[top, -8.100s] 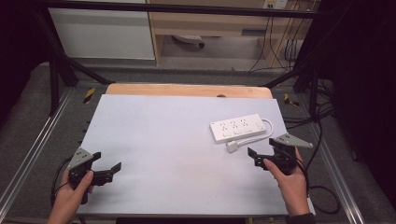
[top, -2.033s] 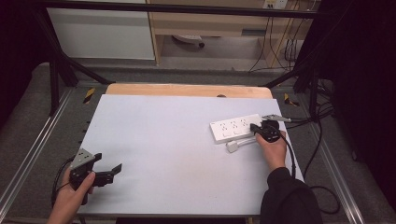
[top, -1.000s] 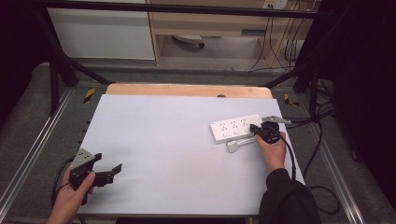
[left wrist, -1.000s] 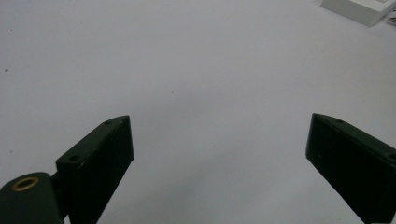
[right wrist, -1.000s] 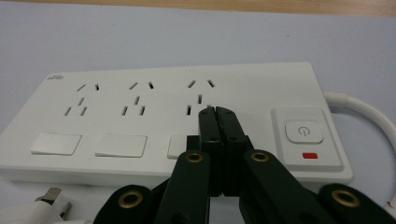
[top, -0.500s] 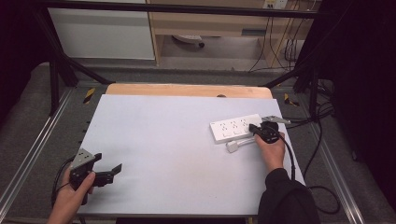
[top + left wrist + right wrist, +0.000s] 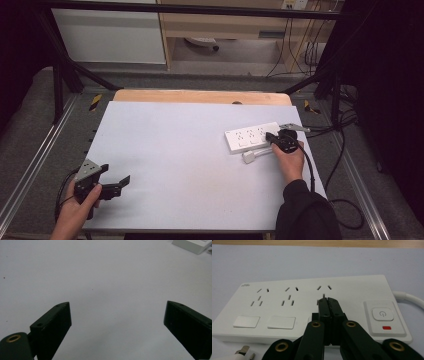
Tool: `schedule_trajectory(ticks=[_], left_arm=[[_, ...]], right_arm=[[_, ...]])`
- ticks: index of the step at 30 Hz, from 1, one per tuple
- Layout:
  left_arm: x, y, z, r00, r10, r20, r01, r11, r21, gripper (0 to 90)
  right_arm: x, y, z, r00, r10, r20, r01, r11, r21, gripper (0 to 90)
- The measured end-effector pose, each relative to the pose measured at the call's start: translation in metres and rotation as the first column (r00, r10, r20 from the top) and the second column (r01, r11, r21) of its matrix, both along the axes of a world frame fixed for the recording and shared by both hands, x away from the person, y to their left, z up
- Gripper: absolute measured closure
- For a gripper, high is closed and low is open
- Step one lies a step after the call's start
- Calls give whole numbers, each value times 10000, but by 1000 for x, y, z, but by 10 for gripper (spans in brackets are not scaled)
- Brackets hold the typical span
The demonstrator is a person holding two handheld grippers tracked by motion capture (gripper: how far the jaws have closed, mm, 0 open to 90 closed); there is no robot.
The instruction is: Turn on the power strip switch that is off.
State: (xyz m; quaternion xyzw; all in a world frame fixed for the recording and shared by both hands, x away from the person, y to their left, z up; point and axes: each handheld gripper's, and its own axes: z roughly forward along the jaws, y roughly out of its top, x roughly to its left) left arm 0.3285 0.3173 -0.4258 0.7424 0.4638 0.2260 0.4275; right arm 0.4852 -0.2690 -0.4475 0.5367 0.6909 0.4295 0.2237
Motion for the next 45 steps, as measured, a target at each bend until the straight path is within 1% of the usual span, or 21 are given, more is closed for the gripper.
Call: schedule_trajectory(ticks=[3, 6, 9, 11, 20, 24, 28, 30, 34, 45], left_arm=[[0, 0, 0, 10000, -10, -19, 10, 10000, 14, 77], [0, 0, 0, 10000, -3, -2, 3, 10000, 7, 77], [0, 0, 0, 10000, -12, 3, 12, 10000, 15, 77], [0, 0, 0, 10000, -12, -14, 12, 10000, 18, 77], [0, 0, 0, 10000, -22, -15, 22, 10000, 16, 78], [0, 0, 0, 10000, -20, -4, 20, 10000, 16, 77], [0, 0, 0, 10000, -15, -9, 16, 10000, 18, 77], [0, 0, 0, 10000, -27, -31, 27, 10000, 30, 77], [0, 0, 0, 10000, -19, -28, 19, 10000, 22, 77], [0, 0, 0, 10000, -26, -26, 26, 10000, 19, 78]], right_arm=[[0, -1, 0, 10000, -39, -7, 39, 10000, 62, 900], [0, -1, 1, 9999, 9, 105, -9, 10000, 75, 900], [0, -1, 2, 9999, -6, 118, 5, 10000, 95, 900], [0, -1, 2, 9999, -55, 114, 53, 9998, 208, 900], [1, 1, 4, 9997, -161, 182, 154, 9992, 373, 900], [2, 1, 5, 9995, -205, 238, 197, 9993, 328, 880], [1, 1, 7, 9993, -236, 303, 223, 9988, 428, 850], [1, 1, 8, 9991, -274, 325, 257, 9984, 500, 844], [1, 1, 10, 9990, -250, 377, 232, 9986, 484, 839], [1, 8, 21, 9981, -123, 598, 96, 9989, 461, 803]])
